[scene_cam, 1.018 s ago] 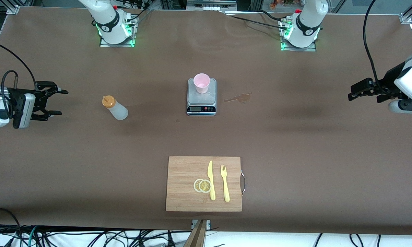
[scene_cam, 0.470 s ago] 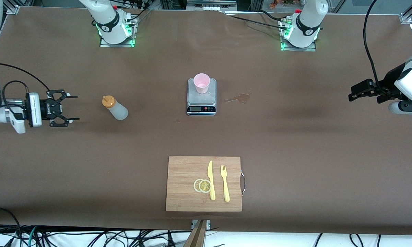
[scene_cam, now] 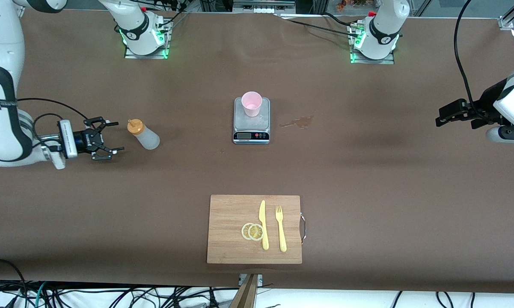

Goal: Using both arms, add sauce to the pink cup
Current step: 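Reach the right gripper to the white sauce bottle and grasp it, then lift the sauce bottle with the right gripper over the pink cup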

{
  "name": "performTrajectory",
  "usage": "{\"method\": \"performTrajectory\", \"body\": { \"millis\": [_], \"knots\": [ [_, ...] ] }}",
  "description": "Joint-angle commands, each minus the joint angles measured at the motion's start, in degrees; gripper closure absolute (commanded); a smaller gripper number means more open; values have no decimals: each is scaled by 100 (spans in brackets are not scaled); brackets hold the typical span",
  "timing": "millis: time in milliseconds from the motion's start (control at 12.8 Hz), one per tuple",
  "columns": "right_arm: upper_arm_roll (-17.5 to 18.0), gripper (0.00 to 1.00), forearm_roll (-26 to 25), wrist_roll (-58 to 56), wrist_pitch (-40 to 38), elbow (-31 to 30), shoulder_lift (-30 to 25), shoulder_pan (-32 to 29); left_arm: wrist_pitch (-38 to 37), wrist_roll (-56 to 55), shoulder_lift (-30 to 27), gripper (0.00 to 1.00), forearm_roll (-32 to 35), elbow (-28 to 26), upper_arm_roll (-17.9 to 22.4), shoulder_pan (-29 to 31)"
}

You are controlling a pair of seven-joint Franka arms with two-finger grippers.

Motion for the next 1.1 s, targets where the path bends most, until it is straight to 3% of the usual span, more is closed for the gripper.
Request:
{"method": "performTrajectory", "body": {
  "millis": [0,235,391,548,705,1018],
  "knots": [
    [257,1,253,-618,-149,299,462,-41,-92,150,33,0,128,124,-5,29],
    [388,1,526,-1032,-166,299,726,3,-92,141,33,0,119,124,-5,29],
    [442,9,553,-1059,-218,273,806,3,-92,150,33,0,119,115,-5,29],
    [442,50,553,-1059,-280,247,815,3,-92,150,33,0,119,115,-5,29],
    [442,68,519,-1077,-368,229,858,3,-92,150,33,0,119,124,-5,37],
    [433,74,510,-667,-701,290,631,90,-92,150,33,0,119,115,-5,29]
  ]
}}
